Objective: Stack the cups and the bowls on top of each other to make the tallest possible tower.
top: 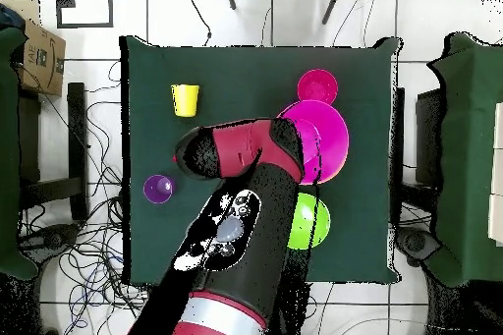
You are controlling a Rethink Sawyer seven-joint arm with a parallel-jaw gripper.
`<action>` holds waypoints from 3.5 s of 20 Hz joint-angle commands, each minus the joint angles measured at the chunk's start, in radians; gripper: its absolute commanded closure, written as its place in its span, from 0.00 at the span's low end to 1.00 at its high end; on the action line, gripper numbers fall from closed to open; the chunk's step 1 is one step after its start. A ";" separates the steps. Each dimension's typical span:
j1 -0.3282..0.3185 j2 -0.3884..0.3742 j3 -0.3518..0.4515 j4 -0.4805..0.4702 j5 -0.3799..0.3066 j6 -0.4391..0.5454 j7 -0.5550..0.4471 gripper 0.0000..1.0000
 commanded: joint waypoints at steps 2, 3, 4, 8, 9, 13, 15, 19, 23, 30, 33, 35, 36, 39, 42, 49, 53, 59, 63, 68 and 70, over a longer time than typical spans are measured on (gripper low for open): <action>-0.028 -0.013 0.112 0.015 -0.003 0.072 -0.009 0.00; -0.026 -0.014 0.111 0.014 -0.004 0.076 -0.009 0.00; -0.025 -0.015 0.110 0.014 -0.003 0.078 -0.009 0.00; -0.022 -0.017 0.112 0.007 0.001 0.103 -0.016 0.00; -0.020 -0.020 0.112 0.004 0.003 0.117 -0.018 0.00; -0.015 -0.037 0.116 0.008 0.016 0.158 -0.025 0.00; -0.009 -0.045 0.120 0.009 0.027 0.182 -0.020 0.00; 0.007 -0.078 0.132 0.016 0.070 0.263 0.002 0.00; 0.031 -0.109 0.136 0.016 0.107 0.339 0.036 0.00; 0.029 -0.132 0.146 0.033 0.151 0.384 0.049 0.00; 0.032 -0.131 0.147 0.044 0.157 0.363 0.061 0.00; 0.035 -0.131 0.147 0.057 0.163 0.344 0.071 0.00; 0.038 -0.130 0.145 0.062 0.165 0.336 0.075 0.00; 0.048 -0.125 0.144 0.088 0.174 0.280 0.110 0.00; 0.062 -0.116 0.137 0.113 0.185 0.216 0.164 0.00; 0.079 -0.095 0.127 0.179 0.234 0.099 0.254 0.00; 0.085 -0.087 0.119 0.198 0.241 0.055 0.266 0.00; 0.066 -0.055 0.127 0.224 0.253 0.027 0.273 0.00; 0.050 -0.059 0.153 0.264 0.290 0.015 0.285 0.00; -0.017 -0.084 0.246 0.330 0.368 0.030 0.216 0.00; -0.048 -0.090 0.294 0.363 0.402 0.019 0.194 0.00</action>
